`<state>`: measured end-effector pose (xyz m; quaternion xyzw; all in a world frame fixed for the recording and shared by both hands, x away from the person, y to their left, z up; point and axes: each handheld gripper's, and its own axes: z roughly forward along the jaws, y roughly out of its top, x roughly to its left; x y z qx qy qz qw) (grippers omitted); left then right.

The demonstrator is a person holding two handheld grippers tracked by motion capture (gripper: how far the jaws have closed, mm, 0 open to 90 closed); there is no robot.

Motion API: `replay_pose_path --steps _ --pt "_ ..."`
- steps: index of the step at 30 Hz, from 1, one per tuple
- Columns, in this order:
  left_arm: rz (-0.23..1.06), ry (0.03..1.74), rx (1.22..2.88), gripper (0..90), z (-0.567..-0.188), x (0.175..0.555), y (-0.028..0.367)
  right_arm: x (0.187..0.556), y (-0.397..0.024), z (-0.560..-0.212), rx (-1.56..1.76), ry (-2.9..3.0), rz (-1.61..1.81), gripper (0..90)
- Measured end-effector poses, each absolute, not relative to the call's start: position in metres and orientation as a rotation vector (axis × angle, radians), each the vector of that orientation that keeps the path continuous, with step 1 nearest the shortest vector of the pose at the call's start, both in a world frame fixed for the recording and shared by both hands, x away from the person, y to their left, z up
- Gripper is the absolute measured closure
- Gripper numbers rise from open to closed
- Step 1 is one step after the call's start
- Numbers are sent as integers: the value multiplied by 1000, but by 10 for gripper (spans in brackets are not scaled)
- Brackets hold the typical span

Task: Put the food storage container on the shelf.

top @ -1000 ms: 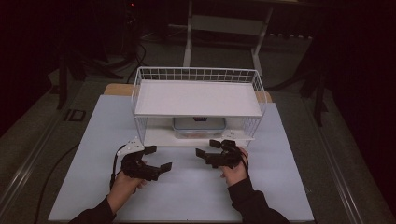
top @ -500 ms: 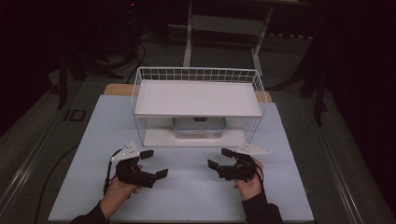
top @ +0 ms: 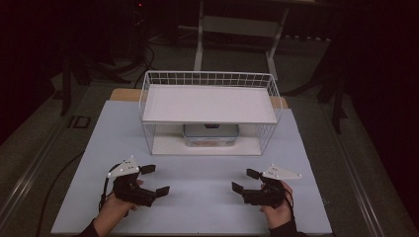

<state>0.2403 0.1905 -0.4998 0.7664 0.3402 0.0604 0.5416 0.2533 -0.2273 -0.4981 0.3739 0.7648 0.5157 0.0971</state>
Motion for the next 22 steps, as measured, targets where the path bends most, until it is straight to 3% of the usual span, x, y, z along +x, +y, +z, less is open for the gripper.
replay_pose_path --steps 11,22 --pt "145 815 1819 3 -506 233 196 232 -256 -504 1146 2244 1465 178" --pt "134 799 1820 3 -507 232 192 234 -264 -508 1180 2240 1445 178"
